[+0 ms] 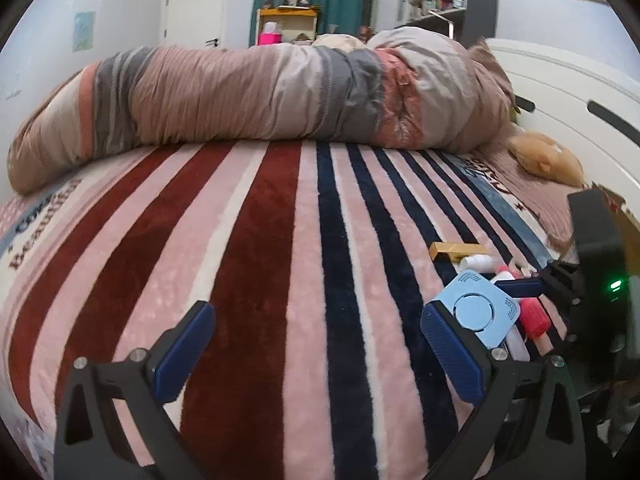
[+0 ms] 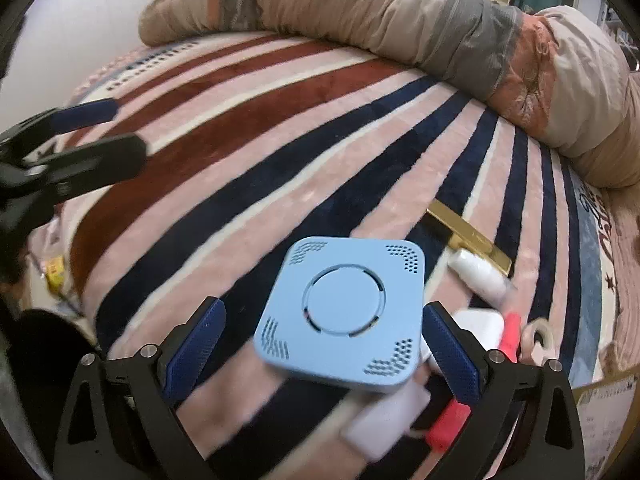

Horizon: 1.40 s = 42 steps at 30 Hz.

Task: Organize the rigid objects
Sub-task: 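Grasp the light blue square device with the right gripper, then carry the blue device into the cardboard box and open the right gripper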

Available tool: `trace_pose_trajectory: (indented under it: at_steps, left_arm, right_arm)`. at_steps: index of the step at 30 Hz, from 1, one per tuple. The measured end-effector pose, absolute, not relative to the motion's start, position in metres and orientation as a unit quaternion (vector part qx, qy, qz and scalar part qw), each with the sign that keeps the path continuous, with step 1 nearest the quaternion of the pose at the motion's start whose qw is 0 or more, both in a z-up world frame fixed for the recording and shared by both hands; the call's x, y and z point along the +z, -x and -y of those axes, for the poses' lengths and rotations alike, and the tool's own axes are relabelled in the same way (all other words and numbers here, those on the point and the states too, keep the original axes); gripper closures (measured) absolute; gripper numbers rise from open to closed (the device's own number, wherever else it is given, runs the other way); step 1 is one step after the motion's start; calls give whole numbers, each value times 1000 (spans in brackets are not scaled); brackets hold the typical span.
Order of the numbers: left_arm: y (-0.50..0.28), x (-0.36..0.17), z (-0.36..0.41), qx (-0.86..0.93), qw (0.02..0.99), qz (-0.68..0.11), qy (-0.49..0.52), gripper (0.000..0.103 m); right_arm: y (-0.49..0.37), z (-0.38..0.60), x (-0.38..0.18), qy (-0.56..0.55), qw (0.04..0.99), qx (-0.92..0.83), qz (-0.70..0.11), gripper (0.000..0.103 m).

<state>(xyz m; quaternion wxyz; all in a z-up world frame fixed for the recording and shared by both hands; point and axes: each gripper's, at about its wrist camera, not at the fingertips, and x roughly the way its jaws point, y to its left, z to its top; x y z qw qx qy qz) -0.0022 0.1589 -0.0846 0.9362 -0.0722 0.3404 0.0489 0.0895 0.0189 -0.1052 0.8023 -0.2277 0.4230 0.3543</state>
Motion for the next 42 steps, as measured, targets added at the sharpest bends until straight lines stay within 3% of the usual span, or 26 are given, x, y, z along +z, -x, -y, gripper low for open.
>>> trace_pose_trajectory:
  at_steps: [3, 5, 12, 18, 20, 23, 25, 28, 35, 42]
  left_arm:
    - [1, -87, -159, 45, 935, -344, 78, 1]
    - [-1, -88, -156, 44, 934, -347, 73, 1]
    - [-6, -90, -149, -19, 928, -358, 96, 1]
    - [-11, -56, -115, -189, 910, -334, 158, 1]
    - [-17, -41, -98, -235, 894, -335, 181, 5]
    - [-21, -16, -63, -295, 880, -324, 182, 21]
    - [-23, 3, -36, -323, 875, -317, 172, 41]
    - [-27, 30, 6, -326, 883, -311, 132, 49]
    - [-43, 62, 124, -349, 882, -315, 13, 59]
    - [-77, 36, 201, -360, 849, -384, -50, 62]
  right_arm:
    - [-99, -19, -117, 241, 801, 327, -439, 8]
    - [-101, -14, -117, 239, 810, 319, -431, 23]
    - [-77, 5, -86, 217, 839, 346, -358, 24]
    - [-32, 36, -27, 169, 859, 401, -269, 24]
    - [-21, 49, -11, 159, 869, 401, -243, 24]
    - [-3, 79, 16, 146, 882, 402, -197, 24]
    - [3, 99, 27, 140, 893, 390, -177, 24]
    - [0, 138, 36, 115, 906, 370, -169, 24]
    - [-12, 242, 40, 63, 935, 299, -181, 24]
    - [-49, 296, 9, 42, 926, 261, -268, 24]
